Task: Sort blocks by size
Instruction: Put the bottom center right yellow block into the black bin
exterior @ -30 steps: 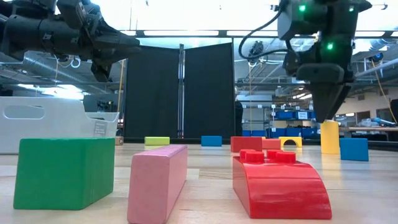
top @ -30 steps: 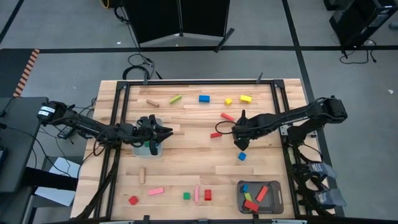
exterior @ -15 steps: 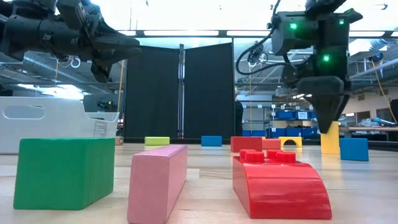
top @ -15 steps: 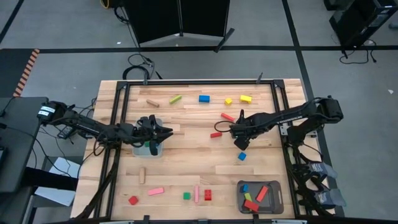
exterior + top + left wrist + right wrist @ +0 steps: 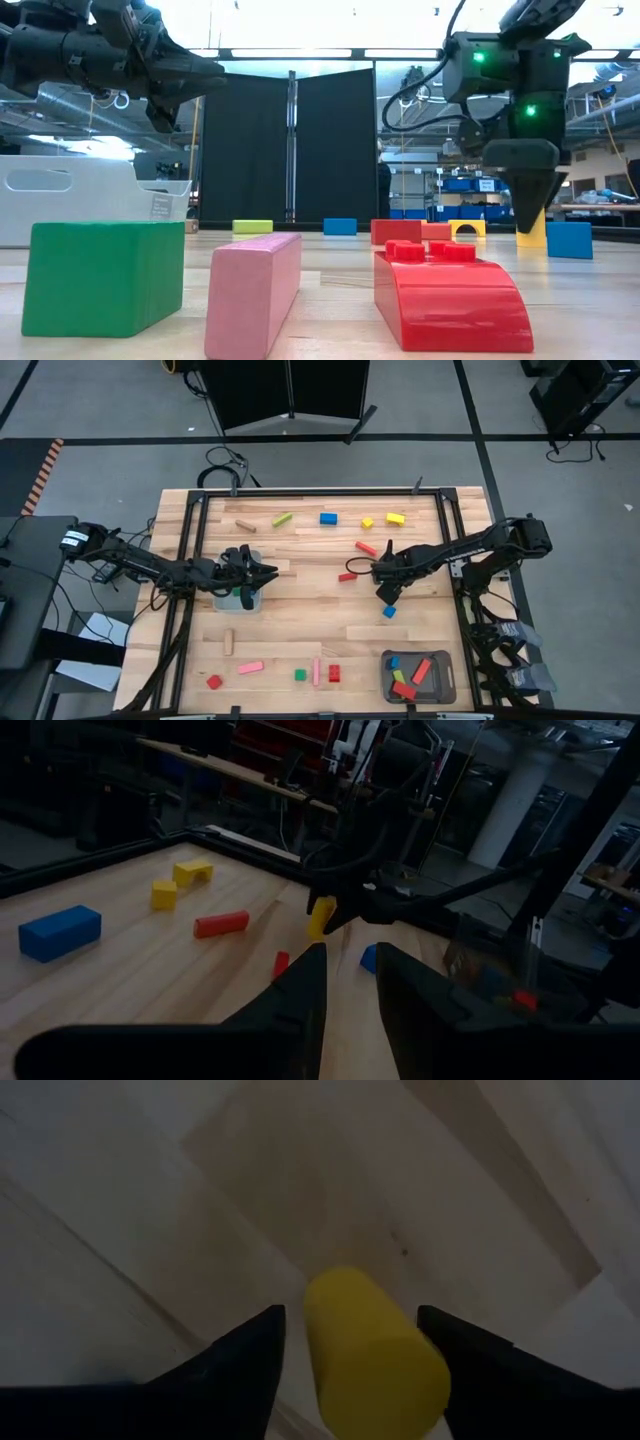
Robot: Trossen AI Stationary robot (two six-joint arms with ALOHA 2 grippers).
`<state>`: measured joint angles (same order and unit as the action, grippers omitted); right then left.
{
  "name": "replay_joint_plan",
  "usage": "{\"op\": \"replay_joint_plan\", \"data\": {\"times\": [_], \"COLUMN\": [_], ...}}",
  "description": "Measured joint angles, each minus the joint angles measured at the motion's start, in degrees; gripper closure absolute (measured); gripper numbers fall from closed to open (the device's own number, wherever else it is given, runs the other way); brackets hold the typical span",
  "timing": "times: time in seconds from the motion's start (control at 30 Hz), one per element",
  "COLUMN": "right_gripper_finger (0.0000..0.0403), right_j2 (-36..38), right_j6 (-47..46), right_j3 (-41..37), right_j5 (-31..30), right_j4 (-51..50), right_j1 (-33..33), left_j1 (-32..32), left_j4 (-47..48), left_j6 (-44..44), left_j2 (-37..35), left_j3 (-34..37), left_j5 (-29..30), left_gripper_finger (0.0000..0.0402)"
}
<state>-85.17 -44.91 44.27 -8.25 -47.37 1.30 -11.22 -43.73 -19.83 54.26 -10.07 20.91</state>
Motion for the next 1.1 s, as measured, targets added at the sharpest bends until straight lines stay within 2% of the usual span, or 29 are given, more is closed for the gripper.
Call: {"op": "replay_joint_plan", "data": {"times": [0.3,0.63,0.83,1.0,1.1], "right_gripper_finger": [0.0259,0.0262,0.0262,0.0262,0.0262], "right_j2": [0.11,0.72,6.38,13.21,16.09], "right_j6": [0.09,0.54,2.57,3.96,0.23], "right_j3": [-0.65,-0.45,2.79,5.97,6.30], "right_j5": [0.38,0.31,0.18,8.10,14.16], "right_j4": [0.99,0.74,0.67,2.09,4.84], "right_j1": [0.00,0.49,3.97,10.50,16.16], "left_j1": [0.00,0.00,0.00,0.00,0.00], "left_j4": [0.01,0.01,0.34,1.56,1.74], "left_j6": [0.01,0.01,0.01,0.01,0.02], "left_j2": [0.00,0.00,0.00,0.00,0.00], "left_j3": [0.00,0.00,0.00,0.00,0.00], "left_j5": [0.02,0.02,0.04,0.04,0.07], "left_gripper_finger": [0.0305,0.0305,0.0305,0.0305,0.0305]}}
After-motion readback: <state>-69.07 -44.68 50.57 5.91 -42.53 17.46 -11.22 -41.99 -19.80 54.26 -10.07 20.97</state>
